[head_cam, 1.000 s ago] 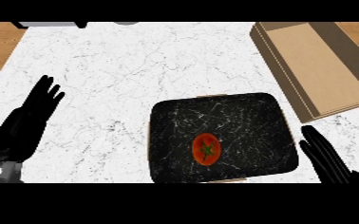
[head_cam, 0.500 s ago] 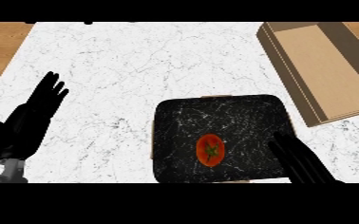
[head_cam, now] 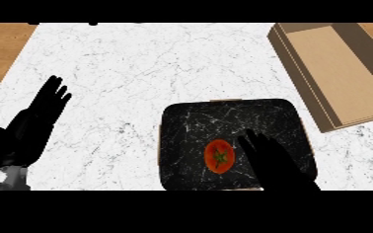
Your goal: Pick the tomato from the tray and place it in the cardboard box
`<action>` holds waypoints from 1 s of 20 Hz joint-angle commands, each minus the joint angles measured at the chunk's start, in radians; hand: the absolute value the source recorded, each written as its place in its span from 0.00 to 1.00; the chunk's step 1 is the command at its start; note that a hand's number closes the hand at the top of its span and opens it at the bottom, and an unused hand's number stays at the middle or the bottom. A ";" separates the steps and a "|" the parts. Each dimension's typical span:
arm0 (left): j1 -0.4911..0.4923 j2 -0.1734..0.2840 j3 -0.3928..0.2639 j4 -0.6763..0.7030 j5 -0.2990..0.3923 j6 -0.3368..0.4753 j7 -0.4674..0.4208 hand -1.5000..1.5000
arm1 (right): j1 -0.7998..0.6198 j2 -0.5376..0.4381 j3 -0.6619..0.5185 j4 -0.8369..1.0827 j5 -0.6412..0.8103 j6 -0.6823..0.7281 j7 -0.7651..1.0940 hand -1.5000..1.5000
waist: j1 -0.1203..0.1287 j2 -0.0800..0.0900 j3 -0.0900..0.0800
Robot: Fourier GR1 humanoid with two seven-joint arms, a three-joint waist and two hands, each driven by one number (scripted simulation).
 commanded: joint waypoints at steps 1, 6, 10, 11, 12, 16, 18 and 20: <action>0.043 -0.013 0.031 0.017 -0.012 -0.049 -0.035 0.50 | -0.061 0.104 0.074 0.023 0.055 0.113 0.133 0.00 | -0.007 -0.001 0.002; 0.004 -0.047 0.043 -0.001 -0.040 -0.036 0.024 0.50 | -0.174 0.217 -0.032 0.115 0.001 0.194 0.118 0.00 | -0.005 0.000 0.002; 0.014 -0.071 0.089 0.004 -0.080 -0.076 0.016 0.50 | -0.035 0.166 0.028 0.060 0.080 0.149 0.037 0.00 | -0.012 -0.002 0.003; 0.043 -0.061 0.097 -0.035 -0.068 -0.095 0.028 0.50 | -0.085 0.220 0.040 0.182 0.121 0.081 -0.009 0.00 | -0.008 -0.001 0.003; 0.017 -0.085 0.093 0.019 -0.080 -0.116 0.010 0.50 | -0.073 0.234 0.054 0.108 0.129 0.119 0.032 0.00 | -0.011 -0.001 0.002; 0.018 -0.090 0.110 -0.087 -0.121 -0.049 0.111 0.50 | -0.091 0.214 -0.016 0.144 0.117 0.135 -0.050 0.00 | -0.009 -0.001 0.003; 0.023 -0.084 0.149 -0.003 -0.096 -0.129 0.046 0.50 | -0.127 0.272 0.044 0.253 0.193 0.083 -0.054 0.00 | -0.008 -0.001 0.002; 0.032 -0.114 0.127 -0.098 -0.114 -0.092 0.104 0.50 | -0.093 0.277 0.073 0.259 0.226 0.075 -0.048 0.00 | -0.008 -0.002 0.003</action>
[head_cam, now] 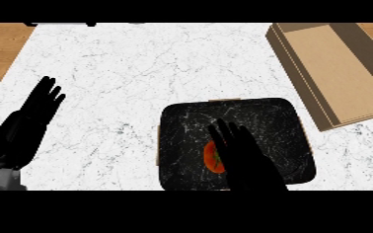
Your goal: Pick the tomato from the tray and place it in the cardboard box
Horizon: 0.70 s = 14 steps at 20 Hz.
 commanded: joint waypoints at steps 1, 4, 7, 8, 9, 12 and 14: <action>0.002 -0.037 0.010 0.026 -0.021 -0.027 -0.012 0.50 | 0.021 0.011 0.020 0.051 0.063 -0.006 -0.004 0.00 | -0.002 0.000 0.000; 0.047 -0.047 0.031 0.018 -0.024 -0.078 -0.038 0.50 | -0.018 0.077 0.005 0.118 0.062 0.010 -0.012 0.00 | 0.000 0.001 0.000; -0.056 -0.047 0.037 0.017 -0.058 -0.022 0.058 0.50 | -0.005 0.048 -0.040 0.000 0.036 0.123 0.015 0.00 | -0.004 0.000 0.000; -0.017 -0.074 0.025 0.007 -0.074 -0.018 0.017 0.50 | -0.077 0.162 -0.003 0.157 0.086 0.070 0.044 0.00 | 0.001 0.001 0.000; -0.033 -0.082 0.037 0.073 -0.066 -0.064 -0.027 0.50 | 0.016 0.104 0.064 0.036 0.112 0.090 0.064 0.00 | -0.004 0.000 0.000; -0.070 -0.111 -0.005 0.020 -0.105 -0.009 0.058 0.50 | -0.071 0.164 -0.026 0.194 0.102 0.063 0.025 0.00 | -0.002 0.001 0.000; -0.119 -0.091 0.060 0.081 -0.089 -0.022 0.056 0.50 | -0.043 0.153 -0.014 0.158 0.121 0.080 0.039 0.00 | -0.004 0.001 0.000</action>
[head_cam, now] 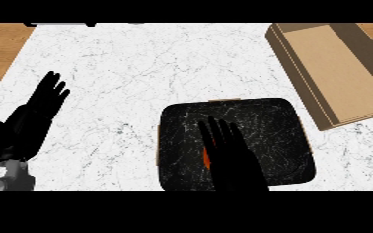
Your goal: Pick the tomato from the tray and place it in the cardboard box
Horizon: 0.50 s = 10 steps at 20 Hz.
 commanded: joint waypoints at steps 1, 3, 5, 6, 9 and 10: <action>-0.001 -0.009 0.036 0.047 -0.004 -0.036 -0.021 0.50 | 0.010 -0.003 -0.035 0.087 0.022 -0.043 -0.043 0.00 | 0.001 0.000 0.000; 0.103 -0.061 -0.015 -0.024 -0.059 -0.017 -0.067 0.50 | 0.035 -0.020 -0.020 0.077 0.036 -0.057 -0.053 0.00 | 0.003 -0.001 0.000; -0.043 -0.022 0.040 0.028 -0.041 -0.018 0.024 0.50 | 0.034 0.002 -0.027 0.061 0.047 -0.027 -0.043 0.00 | -0.001 0.000 0.000; 0.030 -0.025 0.042 -0.022 -0.032 -0.042 0.010 0.50 | -0.019 -0.010 -0.108 0.082 0.007 0.023 -0.084 0.00 | 0.002 0.000 0.000; -0.030 -0.061 0.025 0.032 -0.074 -0.018 -0.011 0.50 | 0.032 -0.022 -0.069 0.168 0.062 -0.103 -0.125 0.00 | -0.001 0.001 0.000; -0.009 -0.089 0.002 -0.060 -0.087 0.024 0.047 0.50 | 0.024 0.011 -0.076 0.145 0.049 -0.053 -0.097 0.00 | 0.001 0.000 0.000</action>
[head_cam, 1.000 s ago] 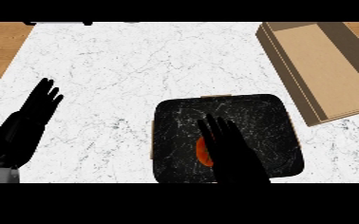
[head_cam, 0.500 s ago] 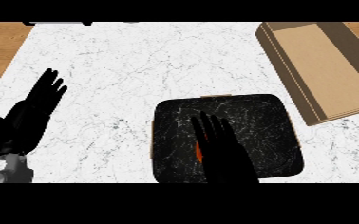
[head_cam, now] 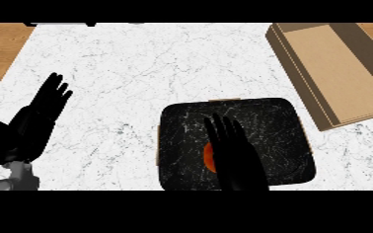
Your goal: Pick the tomato from the tray and place it in the cardboard box
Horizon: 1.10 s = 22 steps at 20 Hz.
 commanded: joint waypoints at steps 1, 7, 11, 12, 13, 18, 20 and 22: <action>0.033 0.012 0.024 -0.097 0.004 -0.008 0.073 0.50 | 0.065 -0.041 0.009 -0.039 0.007 0.009 -0.028 0.00 | 0.001 -0.001 0.000; 0.055 -0.014 0.042 -0.064 -0.006 -0.056 0.034 0.50 | 0.021 0.036 0.004 0.000 0.029 0.081 0.010 0.00 | 0.002 -0.001 0.000; 0.047 -0.044 0.047 -0.028 -0.037 -0.062 0.000 0.50 | 0.036 0.032 -0.011 0.092 0.046 0.013 -0.039 0.00 | 0.001 0.000 0.000; 0.047 -0.058 0.036 -0.066 -0.042 -0.040 0.034 0.50 | 0.015 0.011 -0.062 0.114 0.031 -0.009 -0.090 0.00 | 0.001 0.000 0.000; -0.022 -0.062 0.039 0.013 -0.066 -0.027 -0.001 0.50 | -0.001 0.010 -0.090 0.042 0.010 0.065 -0.071 0.00 | -0.002 0.000 0.000; 0.013 -0.059 0.064 -0.013 -0.049 -0.076 0.011 0.50 | -0.020 0.051 -0.046 0.184 0.044 -0.042 -0.071 0.00 | 0.001 0.000 0.000; 0.015 -0.052 0.070 -0.060 -0.041 -0.076 0.059 0.50 | 0.052 0.039 -0.009 0.176 0.087 -0.081 -0.087 0.00 | 0.000 0.000 0.000; 0.017 -0.051 0.073 -0.035 -0.054 -0.091 0.048 0.50 | -0.014 0.044 -0.059 0.139 0.062 -0.028 -0.102 1.00 | 0.000 0.000 0.000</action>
